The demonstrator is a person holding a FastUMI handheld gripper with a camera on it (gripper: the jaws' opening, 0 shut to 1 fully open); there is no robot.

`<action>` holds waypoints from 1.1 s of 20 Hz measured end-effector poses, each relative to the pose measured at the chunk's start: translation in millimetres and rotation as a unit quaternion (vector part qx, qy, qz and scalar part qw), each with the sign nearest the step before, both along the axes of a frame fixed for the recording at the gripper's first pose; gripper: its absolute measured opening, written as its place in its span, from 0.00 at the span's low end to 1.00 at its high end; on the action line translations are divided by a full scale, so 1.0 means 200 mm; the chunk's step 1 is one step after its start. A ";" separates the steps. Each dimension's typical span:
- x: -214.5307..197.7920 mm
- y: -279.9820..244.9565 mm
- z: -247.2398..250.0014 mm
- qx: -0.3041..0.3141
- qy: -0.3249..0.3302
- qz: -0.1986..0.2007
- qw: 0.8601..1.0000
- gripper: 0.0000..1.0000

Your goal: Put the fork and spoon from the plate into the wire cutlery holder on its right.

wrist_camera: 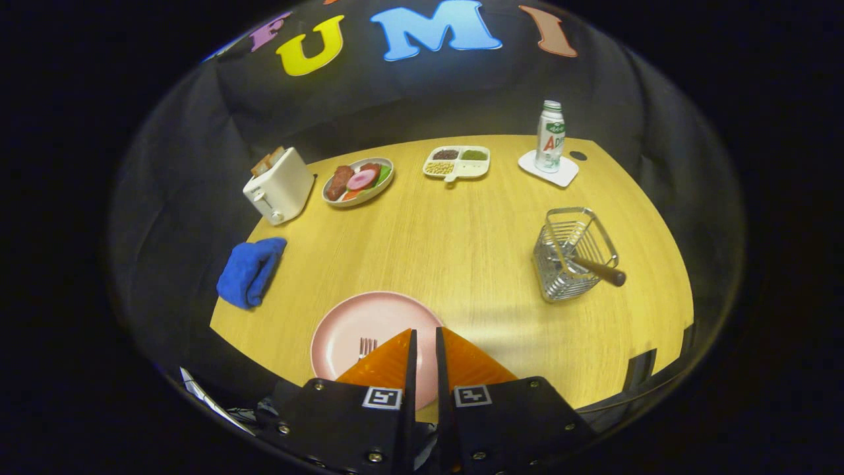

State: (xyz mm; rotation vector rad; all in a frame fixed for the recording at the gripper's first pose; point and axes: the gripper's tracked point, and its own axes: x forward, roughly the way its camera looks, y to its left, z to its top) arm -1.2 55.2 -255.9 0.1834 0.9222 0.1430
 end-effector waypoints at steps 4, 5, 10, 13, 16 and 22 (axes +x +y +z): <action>-0.09 0.21 -0.11 0.012 0.025 0.026 0.999 0.15; -0.11 0.25 -0.14 0.015 0.033 0.028 0.999 0.15; -0.24 0.37 -0.27 0.015 0.066 0.030 0.997 0.15; -0.30 0.40 -0.33 0.005 0.081 0.037 0.996 0.15; -0.35 0.45 -0.38 0.011 0.095 0.039 0.995 0.15; -0.40 0.48 -0.45 0.015 0.118 0.037 0.992 0.15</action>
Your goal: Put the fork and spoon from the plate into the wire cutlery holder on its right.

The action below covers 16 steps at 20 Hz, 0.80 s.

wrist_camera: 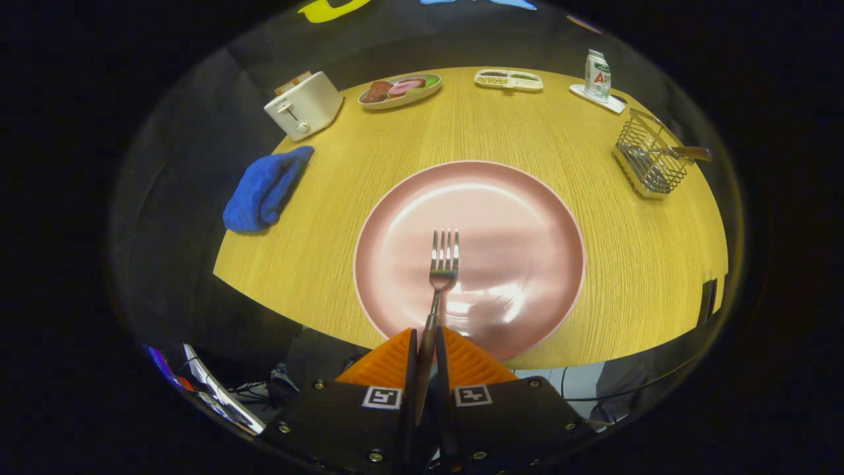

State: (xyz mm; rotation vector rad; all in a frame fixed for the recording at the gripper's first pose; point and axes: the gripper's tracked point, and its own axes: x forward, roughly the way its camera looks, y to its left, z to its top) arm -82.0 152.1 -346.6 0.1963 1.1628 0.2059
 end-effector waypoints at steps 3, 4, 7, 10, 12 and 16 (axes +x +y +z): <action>0.00 -0.01 -0.01 0.004 0.006 -0.006 1.000 0.18; 0.00 -0.01 -0.01 0.008 0.009 -0.007 1.000 0.19; 0.00 -0.02 -0.01 0.006 0.008 -0.003 1.000 0.19; 0.03 -0.05 -0.01 -0.005 -0.007 0.006 1.000 0.09; 0.04 -0.03 0.01 -0.003 -0.017 0.009 1.000 0.04; 0.08 -0.05 0.06 0.004 -0.030 0.003 1.000 0.04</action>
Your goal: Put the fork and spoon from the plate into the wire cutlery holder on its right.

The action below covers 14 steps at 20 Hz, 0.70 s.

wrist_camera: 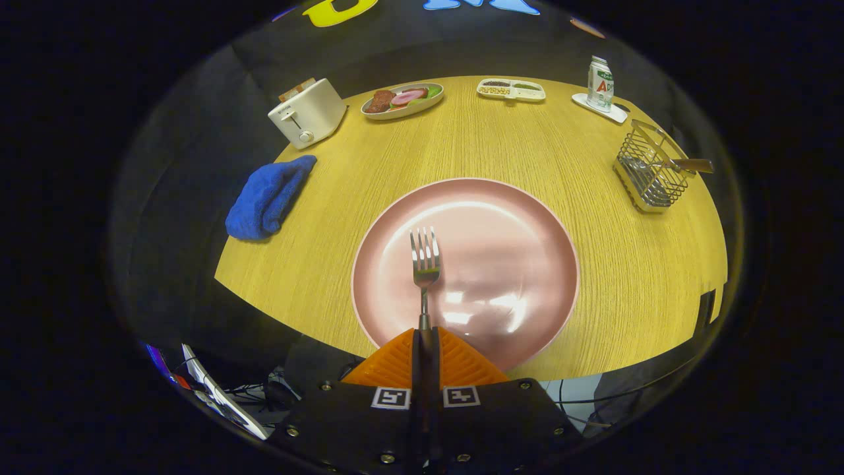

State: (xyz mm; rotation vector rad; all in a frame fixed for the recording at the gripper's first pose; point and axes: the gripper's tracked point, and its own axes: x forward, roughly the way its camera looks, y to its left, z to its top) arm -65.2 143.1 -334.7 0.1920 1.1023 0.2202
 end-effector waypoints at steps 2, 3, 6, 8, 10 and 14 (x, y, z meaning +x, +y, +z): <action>0.02 -0.03 0.03 0.003 -0.004 -0.009 1.000 0.04; 0.03 -0.05 0.05 0.004 -0.007 -0.015 1.000 0.04; 0.08 -0.12 0.08 0.004 -0.013 -0.034 0.999 0.04; 0.10 -0.18 0.11 0.005 -0.017 -0.049 0.999 0.04; 0.13 -0.25 0.13 0.003 -0.021 -0.061 0.998 0.04; 0.19 -0.43 0.16 -0.010 -0.030 -0.084 0.996 0.04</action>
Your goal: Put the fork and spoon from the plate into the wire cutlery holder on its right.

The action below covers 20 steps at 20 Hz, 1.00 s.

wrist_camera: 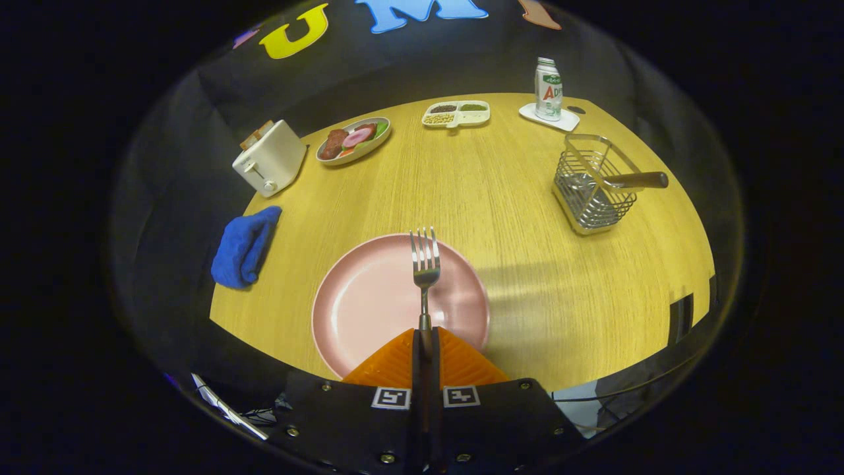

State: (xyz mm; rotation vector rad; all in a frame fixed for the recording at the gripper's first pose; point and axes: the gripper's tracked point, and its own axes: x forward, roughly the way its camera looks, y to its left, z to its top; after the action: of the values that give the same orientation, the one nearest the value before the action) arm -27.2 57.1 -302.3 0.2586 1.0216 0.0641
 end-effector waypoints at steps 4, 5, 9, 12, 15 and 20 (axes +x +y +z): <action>0.11 -0.22 0.07 -0.014 -0.017 -0.029 0.999 0.04; 0.14 -0.28 0.10 -0.019 -0.024 -0.037 0.999 0.04; 0.27 -0.50 0.22 -0.028 -0.046 -0.069 0.996 0.04; 0.33 -0.64 0.28 -0.028 -0.052 -0.094 0.994 0.04; 0.33 -0.74 0.28 -0.028 -0.047 -0.107 0.993 0.04; 0.29 -0.86 0.23 -0.020 -0.020 -0.120 0.992 0.04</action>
State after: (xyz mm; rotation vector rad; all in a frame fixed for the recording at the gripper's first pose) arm 30.6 -114.5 -255.3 0.3405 0.9439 -0.1695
